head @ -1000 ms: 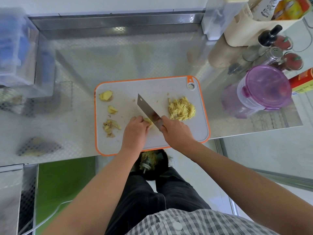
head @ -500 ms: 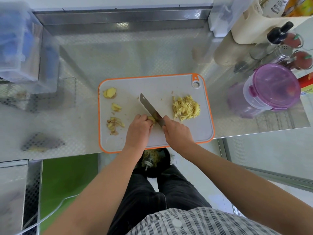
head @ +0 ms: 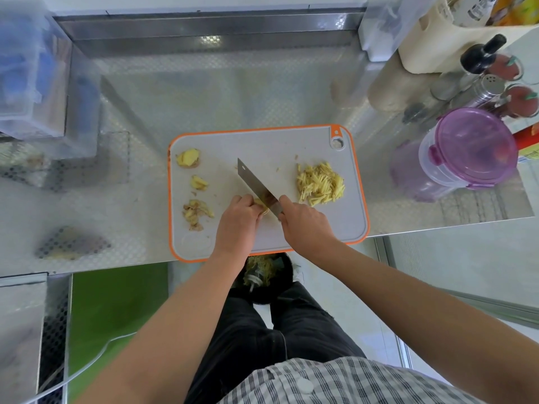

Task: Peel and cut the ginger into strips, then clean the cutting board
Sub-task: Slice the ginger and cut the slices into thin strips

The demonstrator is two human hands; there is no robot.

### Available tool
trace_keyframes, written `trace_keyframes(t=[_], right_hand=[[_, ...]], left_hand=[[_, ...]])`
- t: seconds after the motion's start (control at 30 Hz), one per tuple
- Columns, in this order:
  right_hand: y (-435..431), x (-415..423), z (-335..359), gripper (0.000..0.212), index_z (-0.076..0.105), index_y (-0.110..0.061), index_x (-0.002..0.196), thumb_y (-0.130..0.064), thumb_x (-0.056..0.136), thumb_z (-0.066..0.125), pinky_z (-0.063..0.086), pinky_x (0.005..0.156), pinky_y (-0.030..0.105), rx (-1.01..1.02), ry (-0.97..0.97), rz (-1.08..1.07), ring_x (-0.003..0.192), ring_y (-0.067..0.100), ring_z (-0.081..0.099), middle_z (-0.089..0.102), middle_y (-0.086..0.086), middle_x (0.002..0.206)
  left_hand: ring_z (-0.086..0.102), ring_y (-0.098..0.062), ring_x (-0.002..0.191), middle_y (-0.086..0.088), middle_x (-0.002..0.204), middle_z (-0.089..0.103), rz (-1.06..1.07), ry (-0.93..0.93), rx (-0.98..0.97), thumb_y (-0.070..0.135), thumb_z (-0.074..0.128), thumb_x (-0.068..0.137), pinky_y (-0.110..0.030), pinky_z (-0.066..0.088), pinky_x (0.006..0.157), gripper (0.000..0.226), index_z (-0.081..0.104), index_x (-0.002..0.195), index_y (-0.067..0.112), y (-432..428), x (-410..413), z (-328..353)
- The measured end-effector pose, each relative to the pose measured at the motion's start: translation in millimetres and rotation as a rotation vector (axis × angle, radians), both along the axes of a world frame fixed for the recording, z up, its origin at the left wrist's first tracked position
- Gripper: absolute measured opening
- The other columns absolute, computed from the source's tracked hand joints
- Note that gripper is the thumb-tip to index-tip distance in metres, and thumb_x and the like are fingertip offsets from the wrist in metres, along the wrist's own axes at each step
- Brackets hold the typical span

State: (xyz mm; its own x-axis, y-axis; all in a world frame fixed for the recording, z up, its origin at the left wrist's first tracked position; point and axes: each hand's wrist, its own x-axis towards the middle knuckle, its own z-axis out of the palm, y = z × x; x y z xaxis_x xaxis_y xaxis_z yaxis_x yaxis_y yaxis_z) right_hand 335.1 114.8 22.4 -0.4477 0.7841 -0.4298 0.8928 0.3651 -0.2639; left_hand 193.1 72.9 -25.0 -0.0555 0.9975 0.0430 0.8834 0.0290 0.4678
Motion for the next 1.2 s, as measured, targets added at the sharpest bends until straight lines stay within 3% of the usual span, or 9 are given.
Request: trace_keyframes(t=[0.17,0.37,0.63,0.9,1.2], right_hand=[[-2,-3,-7,0.01,0.037,-0.013,0.105,-0.021,0.102,0.033,0.034,0.059,0.035,0.021,0.019,-0.005,0.065,0.027,0.044,0.045,0.001,0.081],[2,7,3,0.015,0.043,-0.01,0.107,-0.023,0.101,0.037,0.031,0.06,0.033,0.02,0.133,-0.07,0.07,0.025,0.041,0.045,-0.001,0.079],[4,3,8,0.006,0.034,-0.016,0.098,-0.021,0.101,0.035,0.034,0.06,0.034,-0.051,0.05,-0.013,0.07,0.028,0.043,0.044,0.003,0.076],[6,3,10,0.016,0.043,-0.011,0.107,-0.025,0.101,0.037,0.031,0.058,0.032,0.014,0.14,-0.058,0.067,0.026,0.044,0.047,0.001,0.075],[4,4,5,0.01,0.038,-0.014,0.105,-0.021,0.101,0.032,0.031,0.058,0.033,-0.032,0.06,-0.005,0.067,0.027,0.044,0.042,-0.001,0.072]], left_hand=[[0.05,-0.026,0.069,-0.006,0.072,0.056,0.008,-0.006,0.0,-0.002,0.074,0.075,-0.027,0.038,0.05,0.008,0.073,0.077,0.006,0,0,0],[0.052,-0.028,0.071,-0.009,0.075,0.055,0.007,-0.016,-0.015,-0.002,0.074,0.075,-0.037,0.05,0.051,0.007,0.073,0.079,0.004,-1,0,-1],[0.052,-0.028,0.072,-0.008,0.076,0.053,0.019,-0.015,-0.03,-0.002,0.073,0.075,-0.037,0.049,0.05,0.009,0.073,0.079,0.006,-2,1,1],[0.051,-0.027,0.07,-0.008,0.074,0.052,0.013,-0.012,-0.006,-0.004,0.075,0.073,-0.037,0.049,0.049,0.011,0.072,0.077,0.006,-2,-1,1],[0.05,-0.026,0.071,-0.007,0.075,0.053,0.009,-0.002,-0.007,-0.001,0.075,0.074,-0.033,0.046,0.049,0.01,0.073,0.078,0.008,-2,-1,-1]])
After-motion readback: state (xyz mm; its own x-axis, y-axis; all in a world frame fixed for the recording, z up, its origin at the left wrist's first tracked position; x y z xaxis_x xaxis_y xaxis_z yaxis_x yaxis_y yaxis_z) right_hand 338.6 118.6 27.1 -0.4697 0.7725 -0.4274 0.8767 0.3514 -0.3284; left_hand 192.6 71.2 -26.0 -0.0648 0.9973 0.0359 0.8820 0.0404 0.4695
